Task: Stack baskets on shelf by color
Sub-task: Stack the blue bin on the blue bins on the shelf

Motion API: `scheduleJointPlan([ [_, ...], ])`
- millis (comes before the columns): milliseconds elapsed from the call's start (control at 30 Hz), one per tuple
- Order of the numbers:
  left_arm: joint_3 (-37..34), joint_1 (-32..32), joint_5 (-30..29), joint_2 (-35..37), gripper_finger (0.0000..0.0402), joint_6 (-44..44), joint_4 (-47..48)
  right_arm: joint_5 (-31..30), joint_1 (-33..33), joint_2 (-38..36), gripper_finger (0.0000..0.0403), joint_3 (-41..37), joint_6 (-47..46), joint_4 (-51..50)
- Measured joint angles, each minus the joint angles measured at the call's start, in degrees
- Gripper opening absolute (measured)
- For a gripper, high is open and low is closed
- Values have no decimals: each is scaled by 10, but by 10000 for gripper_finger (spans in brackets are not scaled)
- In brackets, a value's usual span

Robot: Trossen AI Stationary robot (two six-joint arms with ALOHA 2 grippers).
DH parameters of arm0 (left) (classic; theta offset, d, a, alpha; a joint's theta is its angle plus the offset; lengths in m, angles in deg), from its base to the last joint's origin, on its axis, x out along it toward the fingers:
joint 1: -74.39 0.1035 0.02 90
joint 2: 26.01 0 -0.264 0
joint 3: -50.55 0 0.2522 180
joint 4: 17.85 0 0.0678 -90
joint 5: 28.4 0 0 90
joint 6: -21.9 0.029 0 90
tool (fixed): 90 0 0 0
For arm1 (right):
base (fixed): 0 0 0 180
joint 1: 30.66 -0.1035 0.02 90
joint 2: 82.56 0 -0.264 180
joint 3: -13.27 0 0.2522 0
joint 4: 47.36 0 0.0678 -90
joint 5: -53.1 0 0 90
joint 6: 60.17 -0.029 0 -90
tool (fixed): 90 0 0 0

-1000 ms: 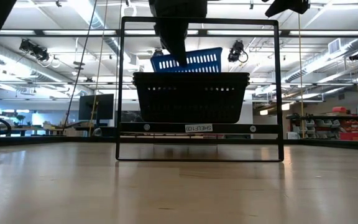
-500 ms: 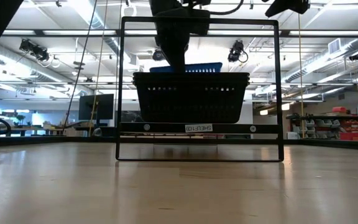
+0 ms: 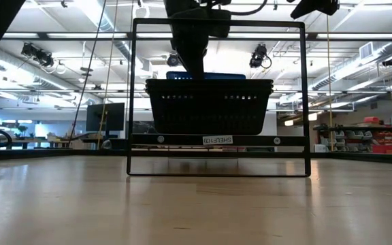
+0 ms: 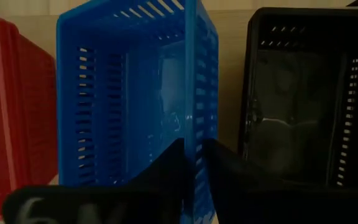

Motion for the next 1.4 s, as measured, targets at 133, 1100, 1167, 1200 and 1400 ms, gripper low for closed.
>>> scheduleJointPlan([
  [133,0,0,0,0,77,0,-1,0,0,0,210,0,0,0],
  [1100,0,-1,-5,-3,42,-1,-7,0,0,0,210,0,0,0],
  [1167,-9,-1,-5,-4,51,-1,-19,0,0,0,210,0,0,0],
  [1200,-14,-1,-5,-4,55,-1,-28,0,0,0,210,0,0,0],
  [1400,-17,-1,-16,-4,71,-1,-21,0,0,0,210,0,-1,-1],
])
